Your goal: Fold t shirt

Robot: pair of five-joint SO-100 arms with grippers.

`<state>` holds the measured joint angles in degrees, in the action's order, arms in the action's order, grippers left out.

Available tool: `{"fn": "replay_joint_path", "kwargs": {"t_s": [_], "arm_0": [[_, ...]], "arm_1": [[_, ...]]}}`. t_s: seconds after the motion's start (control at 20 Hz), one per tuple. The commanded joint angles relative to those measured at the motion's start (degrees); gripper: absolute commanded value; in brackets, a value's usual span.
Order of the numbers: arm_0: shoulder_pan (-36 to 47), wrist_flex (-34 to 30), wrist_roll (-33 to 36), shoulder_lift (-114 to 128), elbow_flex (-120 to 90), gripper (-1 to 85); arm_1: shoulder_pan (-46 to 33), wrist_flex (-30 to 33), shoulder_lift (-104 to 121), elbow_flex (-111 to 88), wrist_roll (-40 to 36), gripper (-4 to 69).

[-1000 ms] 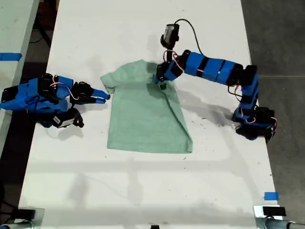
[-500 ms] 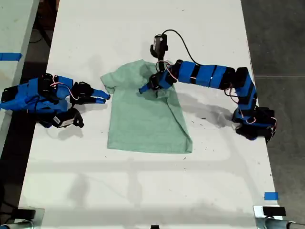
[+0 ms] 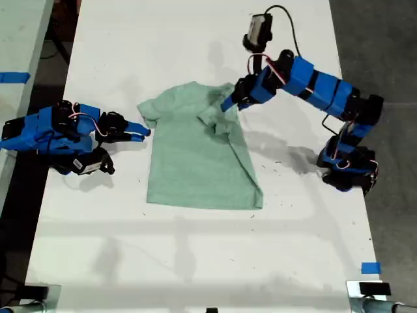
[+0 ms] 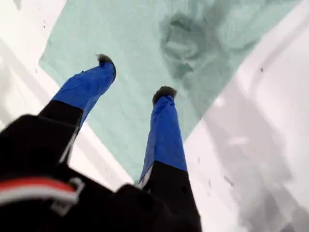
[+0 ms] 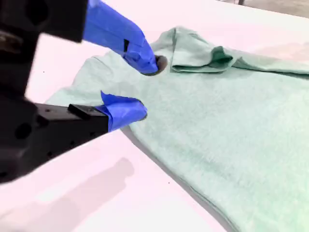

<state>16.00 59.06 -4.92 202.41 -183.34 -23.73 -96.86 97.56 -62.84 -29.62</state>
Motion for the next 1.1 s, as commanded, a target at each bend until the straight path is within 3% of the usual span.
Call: {"fn": "replay_joint_path", "kwargs": {"t_s": [0.0,0.25,0.45,0.55,0.7,0.9,0.95,1.05], "arm_0": [[0.0,-0.3,-0.4,0.3,-1.1,11.4],[-0.2,-0.3,-0.4,0.3,-1.1,11.4],[-0.5,-0.3,-0.4,0.3,-1.1,11.4],[-0.9,-0.2,-0.3,0.3,-1.1,11.4],[0.6,-0.2,0.1,0.3,-1.1,11.4],[0.8,-0.2,0.1,0.3,-1.1,11.4],[0.6,-0.2,0.1,0.3,-1.1,11.4],[0.3,-0.2,0.0,0.3,-1.1,11.4]], "arm_1": [[5.7,-2.6,23.7,-14.5,6.5,18.6],[15.4,-0.3,67.1,-54.9,15.9,17.7],[27.8,9.3,97.3,-87.6,22.6,17.6],[29.0,7.8,102.0,-96.2,23.8,17.7],[28.4,7.5,103.0,-103.6,21.4,18.8],[27.8,15.0,103.0,-112.1,11.5,18.2],[26.9,16.8,102.8,-113.7,3.9,17.7],[28.1,16.9,102.9,-113.7,2.1,17.1]]}}
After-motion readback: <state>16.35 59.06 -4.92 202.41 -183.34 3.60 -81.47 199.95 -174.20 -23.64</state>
